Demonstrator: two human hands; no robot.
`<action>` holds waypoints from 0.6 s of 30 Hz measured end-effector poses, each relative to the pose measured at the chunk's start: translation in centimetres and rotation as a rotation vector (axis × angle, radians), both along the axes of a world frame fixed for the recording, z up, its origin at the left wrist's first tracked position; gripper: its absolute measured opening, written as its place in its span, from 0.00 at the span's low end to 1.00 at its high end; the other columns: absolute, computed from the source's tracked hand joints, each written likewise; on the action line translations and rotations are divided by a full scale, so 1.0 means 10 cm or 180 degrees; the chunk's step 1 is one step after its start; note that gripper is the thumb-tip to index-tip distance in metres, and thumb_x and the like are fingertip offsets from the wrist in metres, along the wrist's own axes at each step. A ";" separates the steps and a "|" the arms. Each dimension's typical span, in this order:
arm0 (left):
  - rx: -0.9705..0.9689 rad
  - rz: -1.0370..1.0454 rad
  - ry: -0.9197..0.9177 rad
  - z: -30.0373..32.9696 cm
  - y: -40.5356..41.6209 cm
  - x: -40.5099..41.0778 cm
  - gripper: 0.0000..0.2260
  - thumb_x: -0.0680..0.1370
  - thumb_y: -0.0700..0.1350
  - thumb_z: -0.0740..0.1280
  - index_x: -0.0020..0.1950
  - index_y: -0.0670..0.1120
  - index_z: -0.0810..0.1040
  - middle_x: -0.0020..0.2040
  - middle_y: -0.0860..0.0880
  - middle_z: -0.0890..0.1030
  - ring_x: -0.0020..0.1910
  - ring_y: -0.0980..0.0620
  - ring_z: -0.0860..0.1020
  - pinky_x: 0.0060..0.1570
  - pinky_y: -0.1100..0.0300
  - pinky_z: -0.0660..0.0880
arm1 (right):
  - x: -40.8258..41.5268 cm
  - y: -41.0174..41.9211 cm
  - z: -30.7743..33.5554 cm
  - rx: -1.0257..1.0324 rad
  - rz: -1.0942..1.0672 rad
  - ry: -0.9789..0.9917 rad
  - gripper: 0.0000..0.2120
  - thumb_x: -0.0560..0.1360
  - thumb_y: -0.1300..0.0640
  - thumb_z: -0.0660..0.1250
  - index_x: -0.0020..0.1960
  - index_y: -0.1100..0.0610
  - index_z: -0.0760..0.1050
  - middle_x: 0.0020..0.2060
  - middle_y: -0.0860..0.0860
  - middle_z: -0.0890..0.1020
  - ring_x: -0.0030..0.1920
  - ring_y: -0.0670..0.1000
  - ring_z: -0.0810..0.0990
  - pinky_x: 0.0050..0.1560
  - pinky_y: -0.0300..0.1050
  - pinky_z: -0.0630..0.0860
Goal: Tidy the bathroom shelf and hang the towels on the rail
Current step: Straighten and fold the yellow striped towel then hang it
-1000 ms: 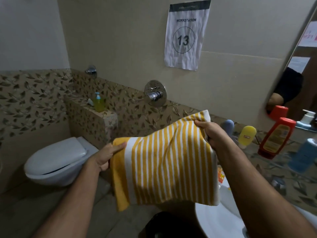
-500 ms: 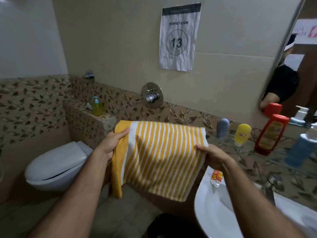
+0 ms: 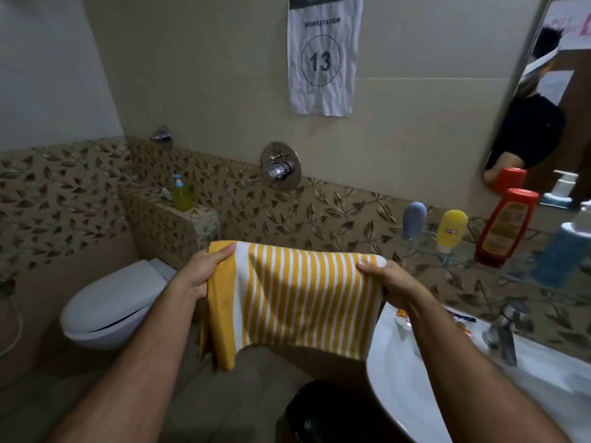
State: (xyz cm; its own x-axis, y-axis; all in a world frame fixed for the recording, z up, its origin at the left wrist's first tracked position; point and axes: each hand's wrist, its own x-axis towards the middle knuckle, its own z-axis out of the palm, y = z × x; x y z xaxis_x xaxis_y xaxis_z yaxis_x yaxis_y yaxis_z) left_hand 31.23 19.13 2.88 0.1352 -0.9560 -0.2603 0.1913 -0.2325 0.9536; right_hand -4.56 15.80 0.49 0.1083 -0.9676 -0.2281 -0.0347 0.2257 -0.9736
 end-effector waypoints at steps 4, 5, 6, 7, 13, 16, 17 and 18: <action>-0.0344 -0.0235 0.0356 -0.03 0.06 0.21 0.38 0.56 0.62 0.80 0.59 0.43 0.79 0.53 0.41 0.84 0.49 0.47 0.84 0.41 0.54 0.82 | 0.03 -0.12 0.17 0.0016 -0.0239 -0.0286 0.17 0.74 0.52 0.72 0.59 0.60 0.77 0.51 0.59 0.84 0.51 0.59 0.83 0.47 0.53 0.80; -0.0373 -0.0350 0.0401 -0.07 0.10 0.24 0.43 0.50 0.65 0.81 0.58 0.44 0.79 0.53 0.43 0.85 0.50 0.47 0.84 0.42 0.53 0.81 | 0.03 -0.15 0.23 0.0006 -0.0270 -0.0355 0.16 0.74 0.52 0.72 0.58 0.59 0.78 0.51 0.59 0.85 0.52 0.59 0.83 0.49 0.54 0.80; -0.0331 -0.0443 0.0404 -0.14 0.13 0.25 0.45 0.47 0.64 0.82 0.58 0.45 0.79 0.53 0.43 0.85 0.50 0.47 0.84 0.44 0.53 0.81 | 0.04 -0.17 0.27 0.0018 -0.0292 -0.0334 0.17 0.74 0.51 0.72 0.58 0.59 0.78 0.51 0.59 0.85 0.52 0.59 0.83 0.53 0.56 0.79; -0.0248 -0.0499 0.0399 -0.21 0.15 0.24 0.43 0.50 0.62 0.82 0.59 0.44 0.78 0.55 0.42 0.84 0.50 0.47 0.84 0.45 0.53 0.81 | 0.04 -0.20 0.28 0.0043 -0.0293 -0.0237 0.19 0.73 0.50 0.73 0.59 0.60 0.78 0.52 0.59 0.85 0.54 0.59 0.83 0.57 0.58 0.78; -0.0075 0.0051 0.0300 -0.38 0.15 0.08 0.11 0.79 0.46 0.65 0.57 0.41 0.79 0.50 0.42 0.84 0.47 0.46 0.82 0.48 0.52 0.79 | 0.10 -0.22 0.22 0.0439 -0.0193 0.0045 0.24 0.70 0.52 0.75 0.61 0.61 0.76 0.55 0.61 0.83 0.57 0.60 0.81 0.64 0.60 0.75; -0.0081 0.0089 0.0163 -0.33 0.11 0.08 0.13 0.77 0.51 0.67 0.55 0.44 0.80 0.50 0.42 0.84 0.50 0.44 0.81 0.52 0.50 0.77 | 0.04 -0.22 0.41 0.0205 -0.0061 -0.0179 0.27 0.68 0.51 0.77 0.62 0.63 0.75 0.52 0.60 0.83 0.54 0.59 0.82 0.57 0.57 0.78; -0.0134 0.0129 0.0127 -0.31 0.10 0.08 0.12 0.77 0.51 0.68 0.55 0.44 0.80 0.52 0.42 0.84 0.51 0.44 0.81 0.53 0.49 0.77 | -0.02 -0.23 0.46 0.0076 0.0086 -0.0382 0.33 0.61 0.49 0.81 0.61 0.63 0.76 0.51 0.60 0.84 0.51 0.58 0.84 0.52 0.54 0.81; -0.0209 0.0205 0.0127 -0.28 0.08 0.08 0.11 0.77 0.50 0.68 0.55 0.45 0.80 0.52 0.42 0.83 0.51 0.44 0.81 0.54 0.49 0.77 | -0.08 -0.23 0.49 0.0008 0.0282 -0.0589 0.38 0.54 0.47 0.84 0.59 0.63 0.78 0.51 0.60 0.85 0.50 0.58 0.85 0.47 0.51 0.82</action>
